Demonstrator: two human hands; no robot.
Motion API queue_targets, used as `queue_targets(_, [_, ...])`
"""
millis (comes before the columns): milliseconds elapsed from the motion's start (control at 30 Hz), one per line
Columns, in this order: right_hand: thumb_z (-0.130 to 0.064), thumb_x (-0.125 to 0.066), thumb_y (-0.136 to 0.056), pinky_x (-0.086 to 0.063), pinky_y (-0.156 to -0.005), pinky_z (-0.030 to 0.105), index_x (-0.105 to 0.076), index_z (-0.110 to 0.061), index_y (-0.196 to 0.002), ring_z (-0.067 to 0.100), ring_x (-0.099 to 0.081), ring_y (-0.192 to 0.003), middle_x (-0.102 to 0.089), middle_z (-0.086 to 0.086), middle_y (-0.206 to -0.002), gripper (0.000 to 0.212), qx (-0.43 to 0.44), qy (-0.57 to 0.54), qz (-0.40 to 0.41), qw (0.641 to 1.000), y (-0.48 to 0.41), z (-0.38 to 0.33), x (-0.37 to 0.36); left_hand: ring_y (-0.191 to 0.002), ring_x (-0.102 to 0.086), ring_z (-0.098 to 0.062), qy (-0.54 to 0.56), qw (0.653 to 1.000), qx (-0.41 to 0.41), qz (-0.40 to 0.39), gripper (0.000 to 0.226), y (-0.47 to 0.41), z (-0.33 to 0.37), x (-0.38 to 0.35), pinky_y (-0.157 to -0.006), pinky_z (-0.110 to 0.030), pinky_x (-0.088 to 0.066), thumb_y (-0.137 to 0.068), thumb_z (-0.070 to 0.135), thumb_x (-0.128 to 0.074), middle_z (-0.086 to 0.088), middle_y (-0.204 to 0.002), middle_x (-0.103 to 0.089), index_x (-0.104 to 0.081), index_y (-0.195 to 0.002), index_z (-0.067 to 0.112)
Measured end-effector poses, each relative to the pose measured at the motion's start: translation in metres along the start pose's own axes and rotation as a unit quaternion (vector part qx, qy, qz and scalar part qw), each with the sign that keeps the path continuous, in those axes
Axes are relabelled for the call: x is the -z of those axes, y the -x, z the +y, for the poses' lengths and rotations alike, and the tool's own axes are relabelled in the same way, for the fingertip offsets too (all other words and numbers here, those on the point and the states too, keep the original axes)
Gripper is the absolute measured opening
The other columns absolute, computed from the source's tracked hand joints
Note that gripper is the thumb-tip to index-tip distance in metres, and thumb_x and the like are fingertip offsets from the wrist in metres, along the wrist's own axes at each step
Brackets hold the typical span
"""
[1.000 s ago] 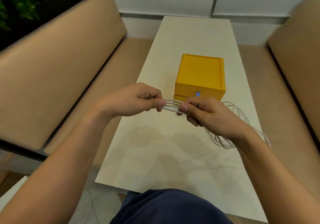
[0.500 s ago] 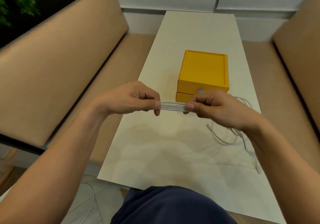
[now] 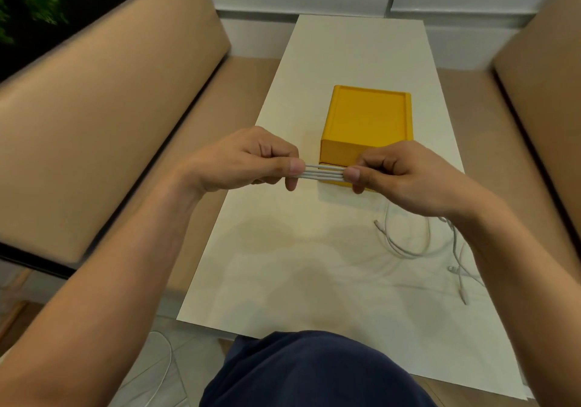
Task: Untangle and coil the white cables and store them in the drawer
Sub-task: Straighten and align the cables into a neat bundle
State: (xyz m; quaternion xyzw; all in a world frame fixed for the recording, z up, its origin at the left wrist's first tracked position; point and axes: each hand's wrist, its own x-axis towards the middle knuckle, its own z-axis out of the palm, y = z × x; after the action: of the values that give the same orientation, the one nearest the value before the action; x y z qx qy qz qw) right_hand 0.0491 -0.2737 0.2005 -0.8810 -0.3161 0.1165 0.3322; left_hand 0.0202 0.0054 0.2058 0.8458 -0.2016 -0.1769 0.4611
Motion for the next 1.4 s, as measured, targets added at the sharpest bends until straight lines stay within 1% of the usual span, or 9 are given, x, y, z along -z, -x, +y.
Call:
queue_targets(167, [-0.041, -0.063, -0.097, -0.029, -0.053, 0.033, -0.072, -0.022, -0.077, 0.011, -0.037, -0.053, -0.05, 0.001, -0.059, 0.03, 0.035, -0.073, 0.024, 0.996, 0.009, -0.001, 0.006, -0.061, -0.032, -0.024, -0.006, 0.999, 0.03, -0.039, 0.027, -0.005, 0.0, 0.004, -0.057, -0.034, -0.027, -0.1, 0.042, -0.057, 0.0, -0.06, -0.043, -0.072, -0.098, 0.02])
queue_targets(267, [-0.043, -0.063, -0.097, -0.03, -0.054, 0.037, -0.073, -0.019, -0.078, 0.018, -0.038, -0.057, -0.053, 0.015, -0.066, 0.032, 0.032, -0.077, 0.032, 0.996, 0.009, 0.001, 0.008, -0.057, -0.032, -0.022, -0.001, 0.997, 0.041, -0.065, 0.034, -0.009, 0.004, 0.005, -0.052, -0.025, -0.029, -0.103, 0.04, -0.052, -0.007, -0.06, -0.046, -0.069, -0.089, 0.013])
queue_targets(400, [-0.035, -0.064, -0.1, -0.028, -0.051, 0.021, -0.073, -0.015, -0.077, 0.009, -0.041, -0.054, -0.05, -0.003, -0.058, 0.031, 0.027, -0.032, 0.052, 0.998, 0.001, 0.001, 0.011, -0.059, -0.05, -0.015, 0.007, 0.995, 0.032, -0.091, 0.035, -0.013, 0.006, 0.005, -0.059, -0.022, -0.042, -0.102, 0.035, -0.048, -0.003, -0.069, -0.065, -0.071, -0.091, 0.011])
queue_targets(500, [-0.033, -0.063, -0.101, -0.029, -0.05, 0.021, -0.07, -0.016, -0.076, 0.009, -0.043, -0.053, -0.049, -0.011, -0.056, 0.031, 0.033, -0.009, 0.06, 0.998, -0.005, 0.0, 0.014, -0.086, -0.069, -0.02, 0.005, 0.996, 0.027, -0.084, 0.03, -0.018, 0.004, 0.006, -0.08, -0.025, -0.049, -0.104, 0.03, -0.047, -0.005, -0.088, -0.076, -0.075, -0.103, 0.019])
queue_targets(633, [-0.032, -0.062, -0.102, -0.028, -0.05, 0.023, -0.07, -0.015, -0.075, 0.011, -0.042, -0.053, -0.052, -0.004, -0.061, 0.032, 0.033, 0.011, 0.059, 0.998, -0.009, -0.001, 0.019, -0.077, -0.056, -0.019, -0.007, 0.996, 0.024, -0.085, 0.028, -0.02, 0.003, 0.008, -0.077, -0.033, -0.042, -0.109, 0.031, -0.045, -0.002, -0.079, -0.067, -0.061, -0.126, 0.015])
queue_targets(800, [-0.032, -0.062, -0.102, -0.026, -0.05, 0.022, -0.071, -0.013, -0.078, 0.01, -0.038, -0.052, -0.048, -0.008, -0.055, 0.032, 0.029, -0.022, 0.052, 0.998, -0.009, -0.002, 0.024, -0.069, -0.046, -0.011, -0.08, 0.996, 0.026, -0.026, 0.033, -0.02, 0.013, 0.007, -0.066, -0.023, -0.038, -0.107, 0.04, -0.048, 0.005, -0.069, -0.052, -0.07, -0.095, 0.019])
queue_targets(867, [-0.037, -0.062, -0.102, -0.031, -0.055, 0.034, -0.072, -0.017, -0.078, 0.023, -0.041, -0.058, -0.053, 0.003, -0.061, 0.033, 0.037, -0.05, 0.037, 0.997, -0.007, -0.002, 0.025, -0.067, -0.05, -0.008, -0.108, 0.994, 0.018, -0.01, 0.032, -0.017, 0.017, 0.009, -0.066, -0.021, -0.039, -0.108, 0.036, -0.049, 0.004, -0.072, -0.058, -0.068, -0.087, 0.02])
queue_targets(1200, [-0.055, -0.058, -0.098, -0.042, -0.055, 0.034, -0.072, -0.023, -0.073, 0.008, -0.048, -0.049, -0.065, 0.001, -0.06, 0.043, -0.045, 0.065, 0.005, 0.997, -0.022, -0.008, 0.014, -0.061, -0.049, -0.003, -0.12, 0.992, 0.036, -0.033, 0.026, -0.011, 0.013, 0.015, -0.061, -0.016, -0.038, -0.107, 0.023, -0.051, 0.014, -0.069, -0.068, -0.071, -0.091, 0.017])
queue_targets(1400, [-0.043, -0.062, -0.099, -0.032, -0.055, 0.023, -0.068, -0.015, -0.074, 0.01, -0.038, -0.057, -0.046, -0.003, -0.06, 0.038, 0.049, -0.153, -0.063, 0.985, -0.015, -0.015, 0.019, -0.06, -0.044, -0.01, -0.064, 0.998, 0.009, -0.01, 0.026, -0.012, 0.002, 0.019, -0.062, -0.021, -0.041, -0.101, 0.037, -0.055, 0.008, -0.062, -0.047, -0.064, -0.082, 0.022])
